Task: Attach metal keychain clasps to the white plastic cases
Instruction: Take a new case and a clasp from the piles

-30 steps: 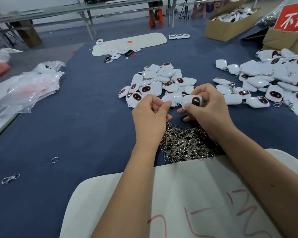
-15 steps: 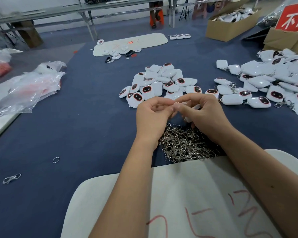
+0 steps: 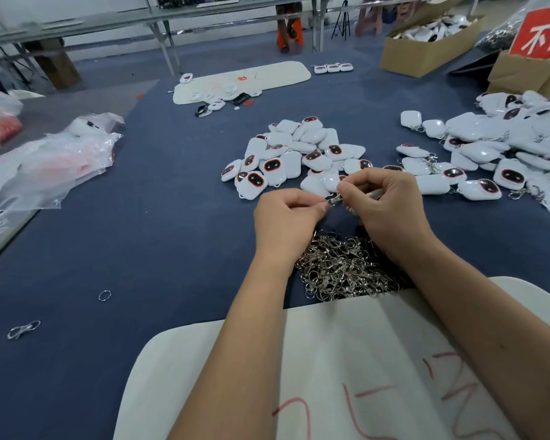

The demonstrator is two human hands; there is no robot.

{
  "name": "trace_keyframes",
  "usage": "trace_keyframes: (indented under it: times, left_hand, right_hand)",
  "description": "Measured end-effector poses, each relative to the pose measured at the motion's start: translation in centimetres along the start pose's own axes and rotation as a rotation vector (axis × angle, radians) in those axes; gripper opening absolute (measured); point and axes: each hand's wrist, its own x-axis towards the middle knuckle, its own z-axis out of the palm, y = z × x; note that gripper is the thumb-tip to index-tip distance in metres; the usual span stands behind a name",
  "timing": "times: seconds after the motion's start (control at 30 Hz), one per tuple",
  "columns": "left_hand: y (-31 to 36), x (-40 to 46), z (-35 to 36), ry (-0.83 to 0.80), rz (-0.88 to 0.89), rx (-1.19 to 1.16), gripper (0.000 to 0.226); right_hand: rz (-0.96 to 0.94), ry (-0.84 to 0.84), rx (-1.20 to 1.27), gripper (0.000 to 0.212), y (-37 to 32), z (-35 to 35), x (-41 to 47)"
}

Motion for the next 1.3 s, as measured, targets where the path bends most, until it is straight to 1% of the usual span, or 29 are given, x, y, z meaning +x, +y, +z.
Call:
trace_keyframes:
  times: [0.13,0.23,0.37,0.47,0.57,0.63,0.73,0.8,0.9,1.0,1.1,1.2,1.3]
  left_hand:
    - [0.2,-0.3,0.0,0.029,0.057,-0.075,0.012]
    - [0.3,-0.3,0.0,0.085,0.110,-0.038,0.009]
    - [0.3,-0.2,-0.3,0.156,0.140,-0.033,0.011]
    - [0.3,-0.1,-0.2,0.140,0.154,-0.024,0.012]
    - [0.4,-0.1,-0.1,0.100,0.128,-0.083,0.009]
    - [0.5,-0.2,-0.1,0.095,0.092,-0.146,0.008]
    - [0.9,-0.3,-0.3,0.095,-0.013,-0.315,0.009]
    - [1.1,-0.4,-0.3,0.068,-0.069,-0.374,0.009]
    - [1.3,-0.5,-0.3,0.024,-0.095,-0.372,0.008]
    - [1.3,-0.6,-0.3,0.031,-0.098,-0.362,0.014]
    - [1.3,-0.5,-0.4,0.010,-0.108,-0.364,0.016]
    - [1.2,-0.3,-0.4,-0.010,-0.114,-0.352,0.011]
    - [1.1,-0.2,-0.5,-0.028,-0.104,-0.337,0.009]
  right_hand:
    - [0.000,0.017,0.010,0.012,0.0,0.0,0.0]
    - [0.004,-0.011,-0.008,0.012,0.1,0.1,0.1]
    - [0.002,-0.058,-0.023,0.013,0.1,0.1,0.0]
    - [-0.015,-0.102,0.043,0.008,-0.3,0.0,-0.1]
    - [-0.072,-0.196,0.047,0.016,-0.7,0.1,-0.3]
    - [-0.082,-0.239,0.057,0.015,-0.8,0.1,-0.4]
    - [-0.101,-0.274,0.060,0.012,-0.9,0.1,-0.5]
    - [-0.134,-0.285,0.034,0.011,-0.9,0.1,-0.6]
    - [-0.180,-0.249,-0.016,0.012,-0.8,0.2,-0.7]
    - [-0.215,-0.214,-0.044,0.021,-0.8,0.4,-0.8]
    - [-0.222,-0.213,-0.047,0.016,-0.9,0.4,-0.9]
    - [-0.198,-0.212,-0.028,0.008,-0.8,0.3,-0.7]
    - [-0.195,-0.207,-0.028,0.008,-0.7,0.3,-0.6]
